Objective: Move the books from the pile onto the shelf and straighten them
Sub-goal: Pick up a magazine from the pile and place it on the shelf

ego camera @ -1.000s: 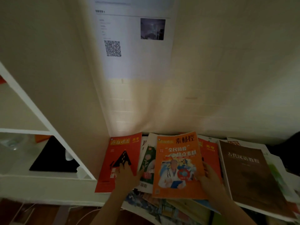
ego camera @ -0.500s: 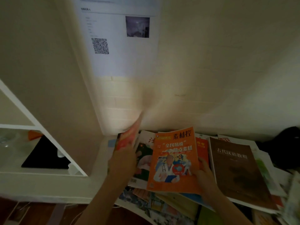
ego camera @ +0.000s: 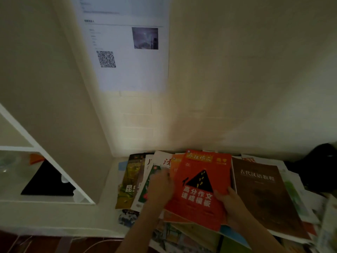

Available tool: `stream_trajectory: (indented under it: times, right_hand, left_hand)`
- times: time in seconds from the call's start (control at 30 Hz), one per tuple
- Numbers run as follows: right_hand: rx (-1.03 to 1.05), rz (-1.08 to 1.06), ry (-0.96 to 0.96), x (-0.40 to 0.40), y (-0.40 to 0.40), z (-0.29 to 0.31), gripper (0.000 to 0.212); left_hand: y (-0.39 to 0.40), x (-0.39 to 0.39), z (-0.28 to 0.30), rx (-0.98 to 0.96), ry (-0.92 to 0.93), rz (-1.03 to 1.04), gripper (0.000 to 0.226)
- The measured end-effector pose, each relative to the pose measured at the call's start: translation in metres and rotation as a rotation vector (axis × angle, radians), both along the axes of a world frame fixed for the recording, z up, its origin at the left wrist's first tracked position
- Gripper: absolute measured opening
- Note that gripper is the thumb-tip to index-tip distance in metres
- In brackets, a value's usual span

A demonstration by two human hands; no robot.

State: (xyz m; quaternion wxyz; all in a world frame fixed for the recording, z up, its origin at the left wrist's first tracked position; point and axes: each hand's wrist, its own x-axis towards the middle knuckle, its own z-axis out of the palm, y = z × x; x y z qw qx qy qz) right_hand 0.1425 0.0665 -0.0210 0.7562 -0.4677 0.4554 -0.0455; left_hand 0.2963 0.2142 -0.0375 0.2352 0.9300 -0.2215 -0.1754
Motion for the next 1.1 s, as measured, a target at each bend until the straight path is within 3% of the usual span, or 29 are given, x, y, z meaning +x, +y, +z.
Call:
stream_trajectory:
  times: [0.1, 0.17, 0.27, 0.4, 0.77, 0.93, 1.03, 1.1]
  right_hand:
    - [-0.062, 0.0, -0.021, -0.009, -0.007, 0.01, 0.038]
    - [-0.113, -0.008, -0.018, -0.018, -0.014, 0.015, 0.036]
    - [-0.14, 0.009, 0.01, -0.028, -0.024, 0.015, 0.044]
    - [-0.17, 0.009, 0.072, -0.03, -0.023, 0.003, 0.041]
    - [-0.328, 0.0, 0.014, -0.03, -0.03, 0.003, 0.043]
    - [-0.467, 0.095, 0.046, -0.023, -0.02, -0.002, 0.047]
    - [-0.575, 0.127, 0.05, -0.019, -0.02, -0.001, 0.051]
    - [-0.589, 0.124, 0.071, -0.017, -0.022, -0.005, 0.052]
  left_hand:
    - [0.046, 0.037, -0.039, 0.218, 0.031, 0.172, 0.072]
    - [0.051, 0.039, -0.048, 0.089, 0.182, 0.195, 0.087]
    - [0.047, 0.039, -0.054, 0.022, 0.185, 0.243, 0.08]
    - [0.05, 0.053, -0.05, 0.079, 0.195, 0.223, 0.044]
    - [0.037, 0.063, -0.052, -0.052, 0.47, 0.379, 0.073]
    - [0.04, 0.083, -0.055, -0.234, 0.701, 0.423, 0.063]
    - [0.048, 0.081, -0.042, -0.229, 0.624, 0.319, 0.04]
    - [0.055, 0.072, -0.026, -0.301, 0.651, 0.231, 0.04]
